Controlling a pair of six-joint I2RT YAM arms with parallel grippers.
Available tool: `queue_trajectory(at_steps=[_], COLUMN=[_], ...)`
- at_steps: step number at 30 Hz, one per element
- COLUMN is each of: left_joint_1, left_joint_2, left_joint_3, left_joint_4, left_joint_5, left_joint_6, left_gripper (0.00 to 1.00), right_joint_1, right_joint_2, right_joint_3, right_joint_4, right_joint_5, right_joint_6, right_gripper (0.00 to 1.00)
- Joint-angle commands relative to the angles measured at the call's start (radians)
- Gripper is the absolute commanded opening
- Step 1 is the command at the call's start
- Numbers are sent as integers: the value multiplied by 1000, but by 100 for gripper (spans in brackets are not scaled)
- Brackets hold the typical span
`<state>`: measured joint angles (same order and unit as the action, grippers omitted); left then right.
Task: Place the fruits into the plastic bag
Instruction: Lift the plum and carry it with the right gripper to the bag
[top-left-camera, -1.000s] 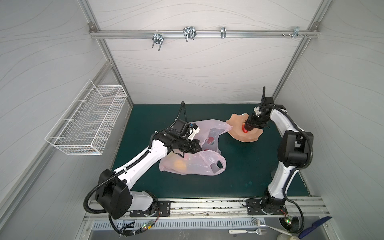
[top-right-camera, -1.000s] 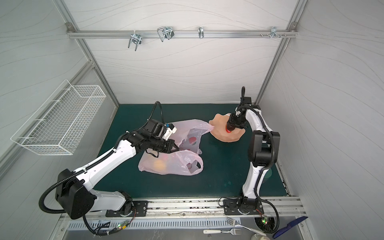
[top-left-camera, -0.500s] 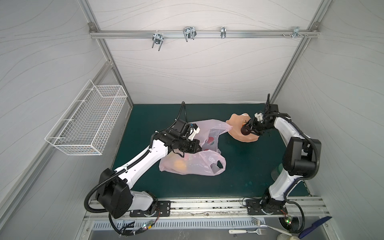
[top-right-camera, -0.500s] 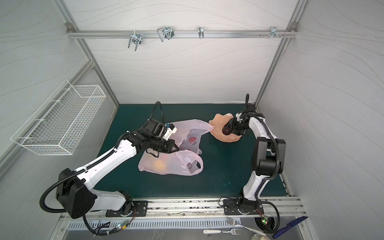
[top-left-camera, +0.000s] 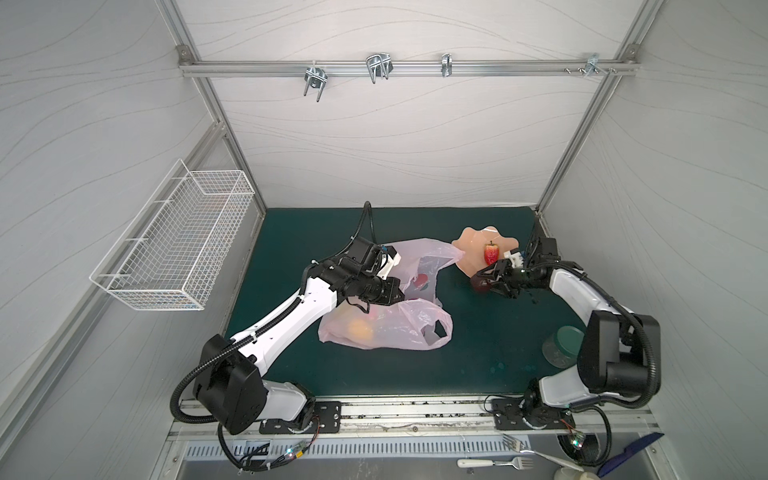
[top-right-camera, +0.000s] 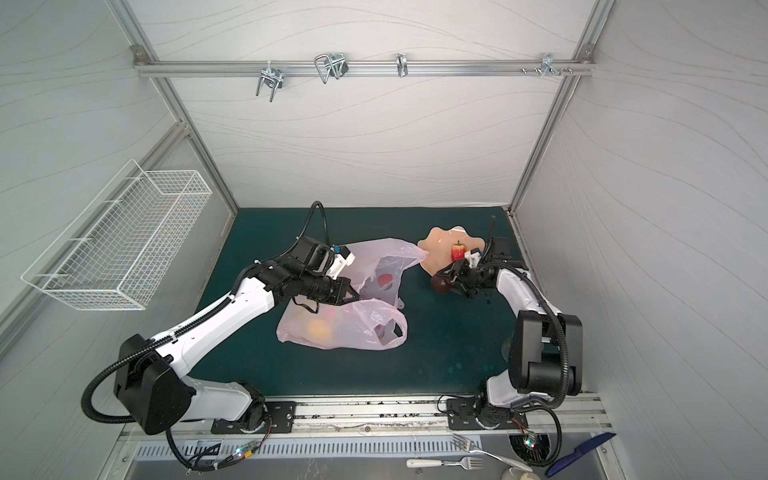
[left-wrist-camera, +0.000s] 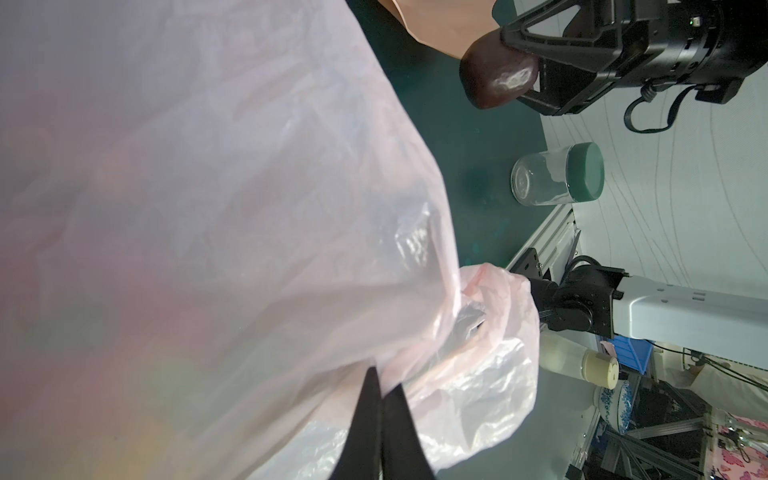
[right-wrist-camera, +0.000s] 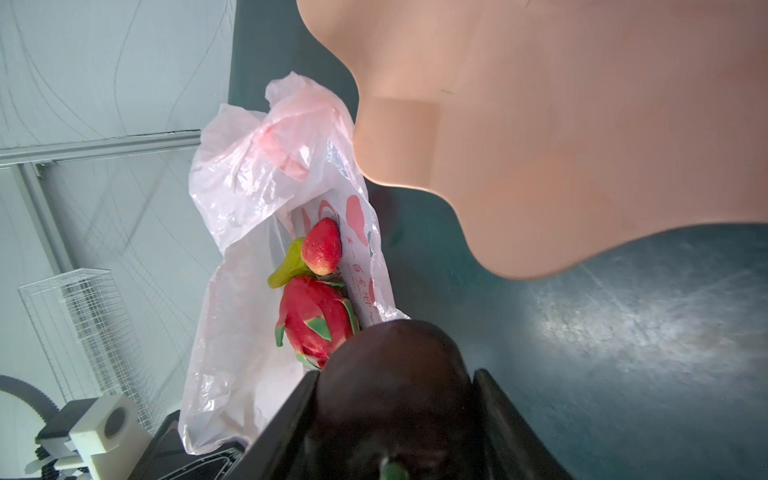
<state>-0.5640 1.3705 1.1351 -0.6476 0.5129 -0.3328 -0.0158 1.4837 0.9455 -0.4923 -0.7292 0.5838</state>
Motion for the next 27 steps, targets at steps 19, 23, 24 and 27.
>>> queue_trajectory(at_steps=[19,23,24,27], left_joint_1=[-3,-3,-3,-4], left_joint_2=[44,51,52,52], left_joint_3=[90,103,106,111], left_joint_4=[24,20,17,12], left_joint_5=[45,52,51,46], left_joint_6=[33,36,39,44], left_gripper=[0,0,0,0], right_joint_1=[387,449,462,501], right_joint_2=[208,284,305,365], right_joint_3=[-27,34,49,93], right_joint_4=[541,587,601,655], right_joint_5=[-34,-14,-14,-14], right_joint_6=[463,510,523,574], right_gripper=[39,39,39,39])
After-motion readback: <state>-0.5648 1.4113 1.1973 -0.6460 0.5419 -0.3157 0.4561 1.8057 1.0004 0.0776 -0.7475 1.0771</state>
